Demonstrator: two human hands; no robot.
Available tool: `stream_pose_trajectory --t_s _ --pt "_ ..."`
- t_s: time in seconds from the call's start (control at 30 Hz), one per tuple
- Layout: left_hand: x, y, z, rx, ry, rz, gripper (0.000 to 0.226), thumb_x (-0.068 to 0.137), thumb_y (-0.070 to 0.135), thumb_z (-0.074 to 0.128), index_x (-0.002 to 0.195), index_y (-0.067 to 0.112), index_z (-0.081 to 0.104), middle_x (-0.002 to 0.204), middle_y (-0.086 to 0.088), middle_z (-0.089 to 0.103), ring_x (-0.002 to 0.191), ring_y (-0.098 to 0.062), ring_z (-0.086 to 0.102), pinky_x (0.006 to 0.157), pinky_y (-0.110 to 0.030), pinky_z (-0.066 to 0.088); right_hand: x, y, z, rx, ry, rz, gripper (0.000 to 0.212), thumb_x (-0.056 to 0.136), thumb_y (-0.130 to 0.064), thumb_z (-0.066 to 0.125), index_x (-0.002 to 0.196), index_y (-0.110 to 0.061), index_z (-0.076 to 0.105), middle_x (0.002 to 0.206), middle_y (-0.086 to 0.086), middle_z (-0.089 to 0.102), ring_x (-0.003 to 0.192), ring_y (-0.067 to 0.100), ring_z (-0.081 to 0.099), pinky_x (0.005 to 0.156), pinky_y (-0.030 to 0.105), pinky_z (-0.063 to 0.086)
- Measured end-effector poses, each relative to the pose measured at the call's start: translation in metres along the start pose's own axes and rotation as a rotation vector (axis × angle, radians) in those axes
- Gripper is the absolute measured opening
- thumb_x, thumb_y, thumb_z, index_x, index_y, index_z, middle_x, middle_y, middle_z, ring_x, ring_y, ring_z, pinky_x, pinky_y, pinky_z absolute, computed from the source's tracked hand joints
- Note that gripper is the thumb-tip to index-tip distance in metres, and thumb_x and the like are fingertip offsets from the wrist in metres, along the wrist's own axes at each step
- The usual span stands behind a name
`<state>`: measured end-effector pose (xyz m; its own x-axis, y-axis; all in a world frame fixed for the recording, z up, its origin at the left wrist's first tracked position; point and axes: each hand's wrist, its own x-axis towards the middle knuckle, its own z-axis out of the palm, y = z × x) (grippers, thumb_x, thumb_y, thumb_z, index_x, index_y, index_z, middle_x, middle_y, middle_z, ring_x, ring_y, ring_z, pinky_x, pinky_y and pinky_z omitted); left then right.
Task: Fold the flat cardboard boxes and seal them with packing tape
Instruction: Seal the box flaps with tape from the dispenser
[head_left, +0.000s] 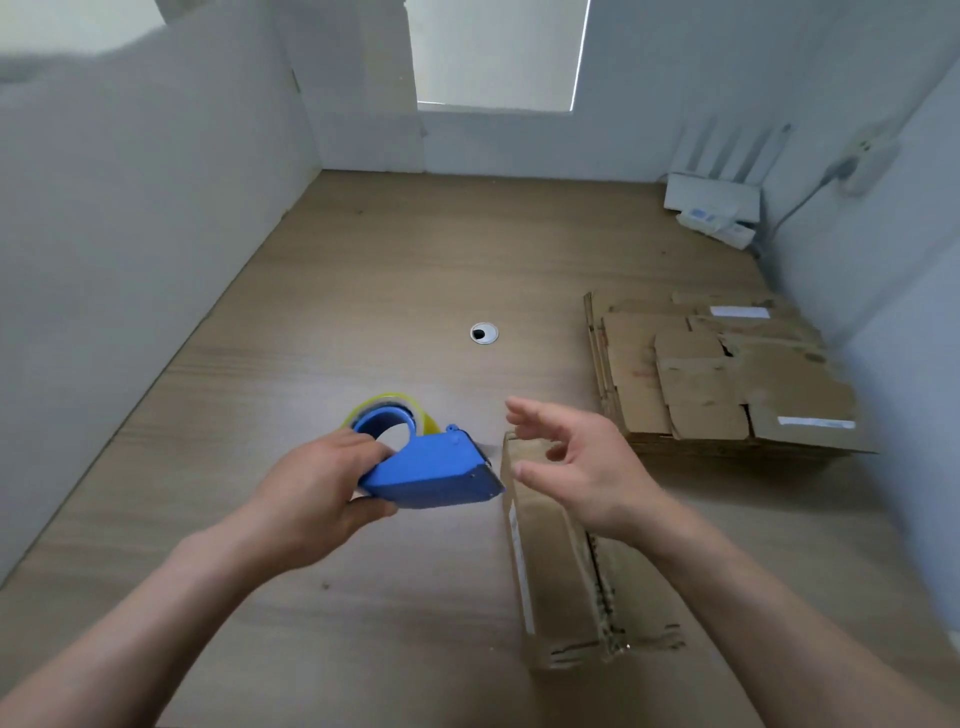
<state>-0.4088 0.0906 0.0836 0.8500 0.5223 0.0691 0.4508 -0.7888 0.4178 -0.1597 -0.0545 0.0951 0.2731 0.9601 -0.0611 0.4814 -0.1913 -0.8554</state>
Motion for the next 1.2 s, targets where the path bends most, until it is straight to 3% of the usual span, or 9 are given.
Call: stream_pose_trajectory --t_s 0.13,0.23,0.33,0.4,0.5,0.6,0.73,0.97,1.2 --pt "0.016 0.020 -0.009 -0.001 -0.024 0.034 0.027 0.069 0.037 0.072 0.076 0.044 0.047 0.074 0.025 0.048 0.072 -0.007 0.048 0.061 -0.030 0.044 0.001 0.005 -0.014 0.085 -0.048 0.020 0.050 0.087 -0.009 0.073 0.133 -0.023 0.063 0.118 -0.013 0.069 0.108 -0.006 0.063 0.095 0.024 0.054" --pt "0.026 0.033 -0.012 0.012 -0.059 0.045 0.041 0.069 0.035 0.076 0.074 0.049 0.037 0.074 0.026 0.047 0.072 -0.004 0.045 0.062 -0.018 0.037 0.001 0.015 -0.024 0.156 -0.017 0.010 0.029 0.089 -0.007 0.072 0.115 -0.020 0.075 0.103 -0.010 0.076 0.097 0.000 0.069 0.087 0.022 0.056" --pt "0.036 0.042 -0.010 0.013 -0.094 0.044 0.031 0.066 0.041 0.072 0.071 0.046 0.042 0.071 0.026 0.048 0.072 -0.003 0.045 0.060 -0.023 0.040 0.000 0.025 -0.030 0.224 -0.003 0.004 0.020 0.089 -0.005 0.072 0.092 -0.023 0.078 0.085 -0.013 0.076 0.081 -0.001 0.069 0.072 0.013 0.051" --pt "0.043 0.049 -0.010 -0.001 -0.134 -0.020 0.021 0.063 0.047 0.070 0.070 0.034 0.055 0.070 0.020 0.055 0.070 -0.006 0.050 0.059 -0.029 0.043 0.000 0.033 -0.034 0.250 0.010 0.001 0.015 0.089 -0.006 0.072 0.087 -0.020 0.078 0.083 -0.009 0.076 0.077 0.002 0.069 0.070 0.017 0.051" --pt "0.056 0.058 -0.014 -0.163 -0.228 -0.160 0.038 0.056 0.060 0.070 0.071 0.027 0.062 0.062 0.008 0.058 0.058 -0.008 0.053 0.052 -0.024 0.038 0.000 0.039 -0.039 0.276 0.058 0.000 0.012 0.090 -0.007 0.071 0.083 -0.014 0.077 0.077 -0.001 0.075 0.070 0.010 0.067 0.066 0.027 0.055" --pt "0.067 0.053 -0.022 -0.438 -0.220 -0.218 0.046 0.054 0.066 0.075 0.065 0.024 0.061 0.055 0.008 0.048 0.051 -0.006 0.043 0.049 -0.021 0.030 0.006 0.042 -0.053 0.356 0.077 0.070 0.016 0.090 -0.003 0.069 0.075 -0.005 0.073 0.060 0.004 0.065 0.056 0.008 0.057 0.057 0.023 0.048" --pt "0.071 0.023 -0.034 -0.531 -0.158 -0.358 0.076 0.041 0.084 0.076 0.067 0.013 0.066 0.056 0.005 0.049 0.051 -0.009 0.044 0.048 -0.018 0.029 0.017 0.067 -0.085 0.472 0.260 0.271 0.018 0.091 0.000 0.066 0.076 0.009 0.066 0.058 0.012 0.056 0.051 0.018 0.049 0.049 0.027 0.044" --pt "0.093 -0.009 -0.016 -0.576 -0.279 -0.468 0.094 0.037 0.079 0.082 0.079 -0.004 0.067 0.068 -0.013 0.060 0.061 -0.023 0.053 0.060 -0.031 0.033 0.041 0.095 -0.080 0.472 0.272 0.510 0.017 0.095 -0.005 0.062 0.086 0.009 0.068 0.066 0.012 0.056 0.054 0.016 0.048 0.049 0.028 0.043" --pt "0.096 -0.025 -0.007 -0.573 -0.362 -0.507 0.071 0.053 0.062 0.080 0.085 0.000 0.072 0.087 -0.029 0.065 0.068 -0.027 0.060 0.067 -0.036 0.037 0.040 0.115 -0.056 0.451 0.266 0.579 0.022 0.093 -0.009 0.065 0.072 -0.005 0.067 0.060 0.005 0.057 0.055 0.018 0.047 0.049 0.029 0.041"
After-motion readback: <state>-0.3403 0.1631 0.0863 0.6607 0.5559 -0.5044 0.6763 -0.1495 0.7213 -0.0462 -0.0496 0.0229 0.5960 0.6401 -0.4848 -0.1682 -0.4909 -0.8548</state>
